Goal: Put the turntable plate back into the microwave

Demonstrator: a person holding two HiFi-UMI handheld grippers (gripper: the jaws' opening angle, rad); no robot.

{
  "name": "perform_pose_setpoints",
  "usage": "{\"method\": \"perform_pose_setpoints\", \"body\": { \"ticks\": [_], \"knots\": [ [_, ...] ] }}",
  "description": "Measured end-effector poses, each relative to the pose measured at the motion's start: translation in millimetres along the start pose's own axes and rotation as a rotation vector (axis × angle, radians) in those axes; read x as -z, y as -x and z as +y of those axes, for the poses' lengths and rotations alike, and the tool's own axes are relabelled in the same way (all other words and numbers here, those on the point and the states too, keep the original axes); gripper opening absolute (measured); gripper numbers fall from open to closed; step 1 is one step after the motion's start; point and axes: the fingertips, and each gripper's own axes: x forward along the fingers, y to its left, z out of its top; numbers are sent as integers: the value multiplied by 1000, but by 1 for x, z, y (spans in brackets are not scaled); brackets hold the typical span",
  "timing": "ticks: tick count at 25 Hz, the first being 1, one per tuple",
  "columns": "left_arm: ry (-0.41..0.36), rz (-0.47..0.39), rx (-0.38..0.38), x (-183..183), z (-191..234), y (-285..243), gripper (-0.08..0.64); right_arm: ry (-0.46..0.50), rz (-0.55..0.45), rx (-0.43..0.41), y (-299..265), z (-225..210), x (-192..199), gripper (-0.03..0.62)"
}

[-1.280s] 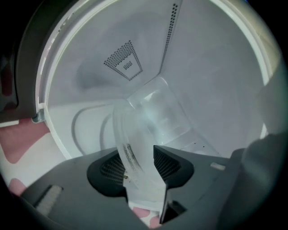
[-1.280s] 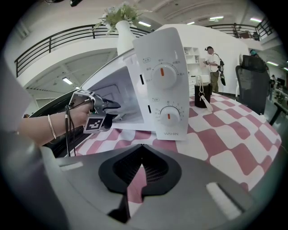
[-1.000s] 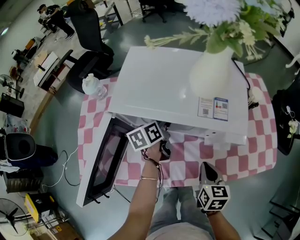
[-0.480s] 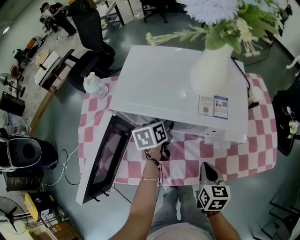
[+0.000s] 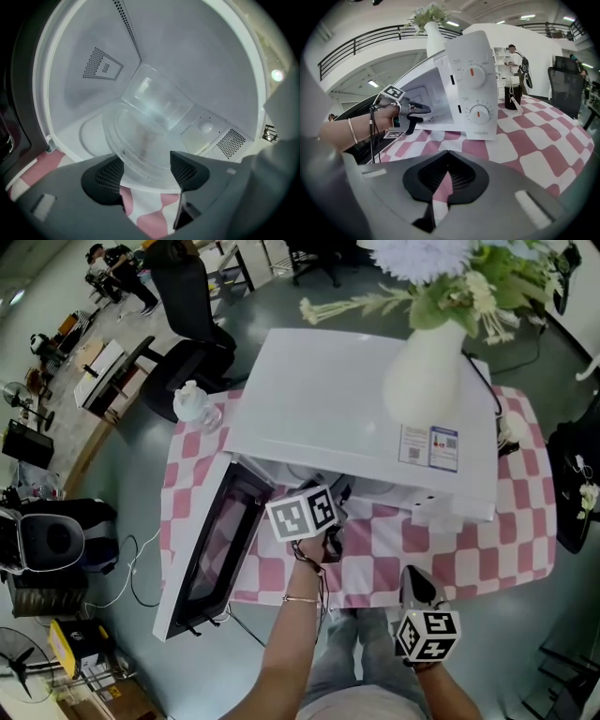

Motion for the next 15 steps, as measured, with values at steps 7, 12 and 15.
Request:
{"method": "perform_pose_setpoints", "body": {
  "ticks": [7,12,15],
  "knots": [
    [6,-17,15,5,-4,6,315,7,0,-13,4,2,4,9],
    [-14,-8,-6,8,-4,8,324,10,3,-19,6,2,6,9],
    [-92,18,-60,13,-2,11,336,11,7,-21,6,0,7,9]
  ]
}}
